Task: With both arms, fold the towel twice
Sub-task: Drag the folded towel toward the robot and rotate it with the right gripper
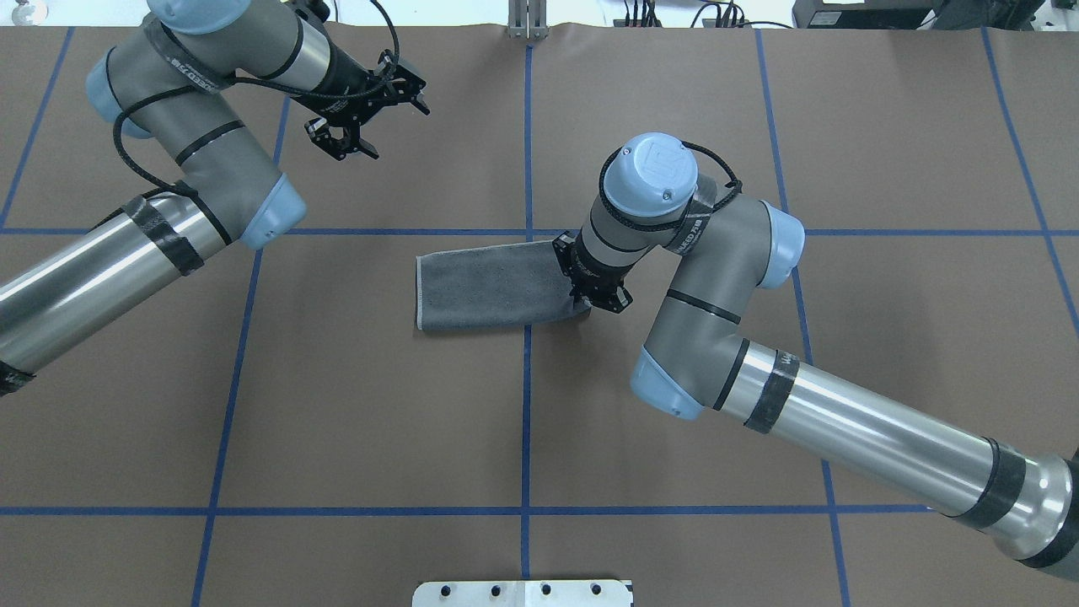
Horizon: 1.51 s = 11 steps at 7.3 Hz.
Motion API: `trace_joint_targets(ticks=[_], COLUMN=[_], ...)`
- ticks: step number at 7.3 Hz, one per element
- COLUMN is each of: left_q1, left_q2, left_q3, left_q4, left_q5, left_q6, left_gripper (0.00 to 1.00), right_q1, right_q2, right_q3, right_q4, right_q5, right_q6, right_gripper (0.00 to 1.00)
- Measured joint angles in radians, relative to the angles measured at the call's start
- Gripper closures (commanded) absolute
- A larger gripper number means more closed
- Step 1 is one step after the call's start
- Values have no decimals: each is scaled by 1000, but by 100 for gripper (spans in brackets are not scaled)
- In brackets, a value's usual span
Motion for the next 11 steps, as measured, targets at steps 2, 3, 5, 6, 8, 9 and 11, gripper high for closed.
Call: trace_joint_targets(ticks=[2, 3, 5, 6, 8, 9, 11], left_q1=[-2, -3, -7, -9, -14, -16, -19], left_q2=[0, 1, 1, 2, 14, 19, 37], left_q3=[1, 2, 4, 4, 4, 4, 4], left_q4=[2, 4, 6, 5, -1, -3, -6], left_q5=[0, 0, 2, 2, 3, 3, 3], left_q6=[12, 25, 38, 39, 41, 45, 65], left_gripper=[0, 0, 0, 0, 0, 0, 0], right_q1=[-2, -17, -105, -153, -235, -267, -304], right_q2=[-40, -61, -78, -75, -44, -17, 59], right_q3=[91, 139, 217, 237, 244, 238, 170], right_q4=[0, -1, -1, 0, 3, 5, 42], right_q5=[-1, -7, -42, -52, -59, -59, -62], right_q6=[-2, -2, -1, -1, -2, -7, -15], right_gripper=[100, 100, 100, 100, 100, 100, 100])
